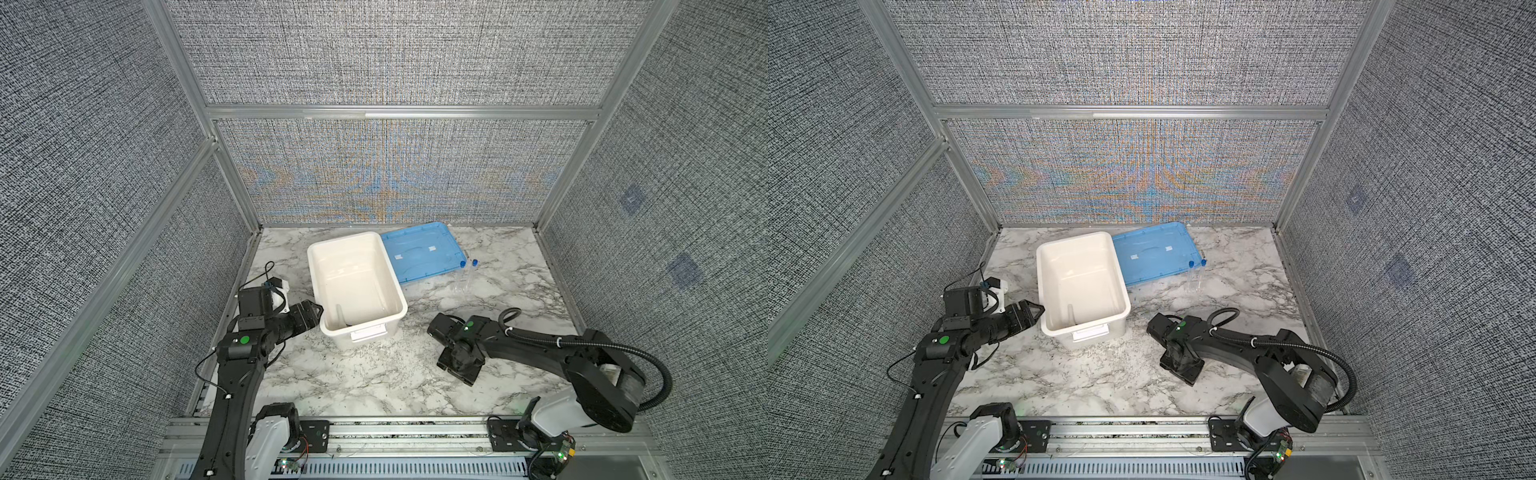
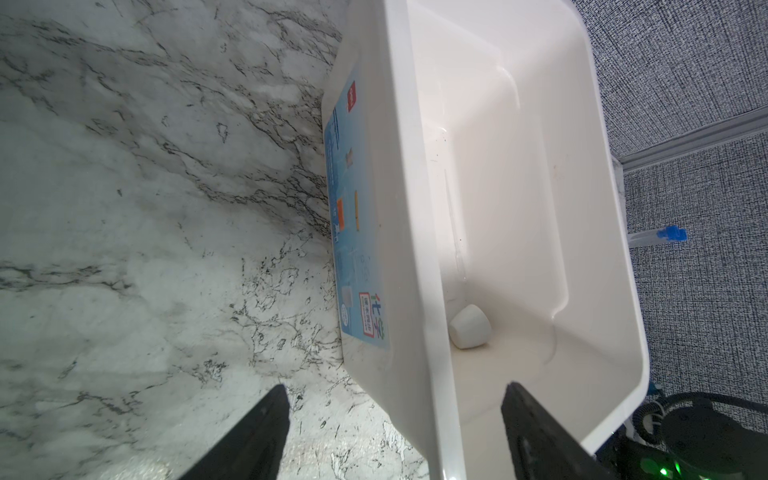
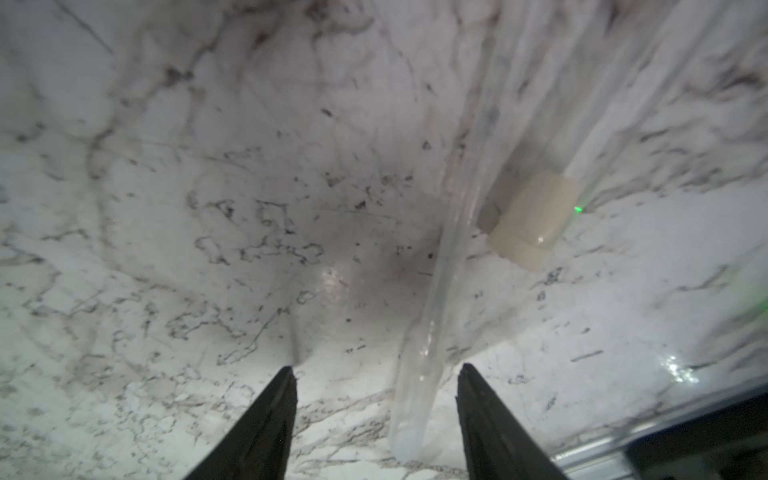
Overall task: Organize the chemistry lab equipment
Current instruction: 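Lower the right gripper and close it on the clear glass tube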
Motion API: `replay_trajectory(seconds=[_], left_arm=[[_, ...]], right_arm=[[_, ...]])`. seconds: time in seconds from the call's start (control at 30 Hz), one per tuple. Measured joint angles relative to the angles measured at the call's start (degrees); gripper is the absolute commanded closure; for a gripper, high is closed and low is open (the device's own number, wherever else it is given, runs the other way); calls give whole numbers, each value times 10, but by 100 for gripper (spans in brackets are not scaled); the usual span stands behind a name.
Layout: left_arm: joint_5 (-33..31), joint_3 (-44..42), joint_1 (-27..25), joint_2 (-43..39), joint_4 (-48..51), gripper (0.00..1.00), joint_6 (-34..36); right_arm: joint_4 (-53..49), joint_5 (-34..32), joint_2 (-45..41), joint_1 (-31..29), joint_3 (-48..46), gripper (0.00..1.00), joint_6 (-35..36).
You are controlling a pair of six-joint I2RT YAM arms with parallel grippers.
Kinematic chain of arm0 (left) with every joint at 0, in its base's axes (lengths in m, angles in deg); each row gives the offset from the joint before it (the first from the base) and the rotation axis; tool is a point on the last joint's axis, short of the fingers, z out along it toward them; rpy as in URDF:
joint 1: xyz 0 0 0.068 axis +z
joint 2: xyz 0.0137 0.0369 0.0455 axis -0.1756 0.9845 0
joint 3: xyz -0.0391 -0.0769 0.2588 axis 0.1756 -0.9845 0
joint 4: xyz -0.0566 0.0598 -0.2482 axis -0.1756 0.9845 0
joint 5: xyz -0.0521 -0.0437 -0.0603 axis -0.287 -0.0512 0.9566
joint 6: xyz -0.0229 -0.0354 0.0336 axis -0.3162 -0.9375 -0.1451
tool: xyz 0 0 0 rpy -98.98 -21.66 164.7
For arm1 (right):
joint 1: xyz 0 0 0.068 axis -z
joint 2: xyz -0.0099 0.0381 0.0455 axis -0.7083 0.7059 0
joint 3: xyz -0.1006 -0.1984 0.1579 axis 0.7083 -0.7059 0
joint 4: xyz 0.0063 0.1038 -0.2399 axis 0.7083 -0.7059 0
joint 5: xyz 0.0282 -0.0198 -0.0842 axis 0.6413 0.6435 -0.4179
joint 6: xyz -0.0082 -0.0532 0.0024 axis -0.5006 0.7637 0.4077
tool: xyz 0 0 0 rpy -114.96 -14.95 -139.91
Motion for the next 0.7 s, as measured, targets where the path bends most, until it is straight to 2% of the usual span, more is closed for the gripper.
replay_trajectory(seconds=[0.1, 0.27, 0.5, 0.63, 0.7], left_arm=[[0, 0, 0, 0, 0, 18, 0], [0, 0, 0, 0, 0, 18, 0], [0, 0, 0, -1, 0, 19, 0], [0, 0, 0, -2, 0, 18, 0], [0, 0, 0, -3, 0, 19, 0]], right_arm=[[5, 6, -4, -3, -9, 44, -10], [21, 9, -1, -8, -17, 69, -24], [17, -3, 3, -29, -14, 82, -37], [16, -13, -3, -42, -16, 83, -53], [16, -11, -3, -51, -14, 91, -63]])
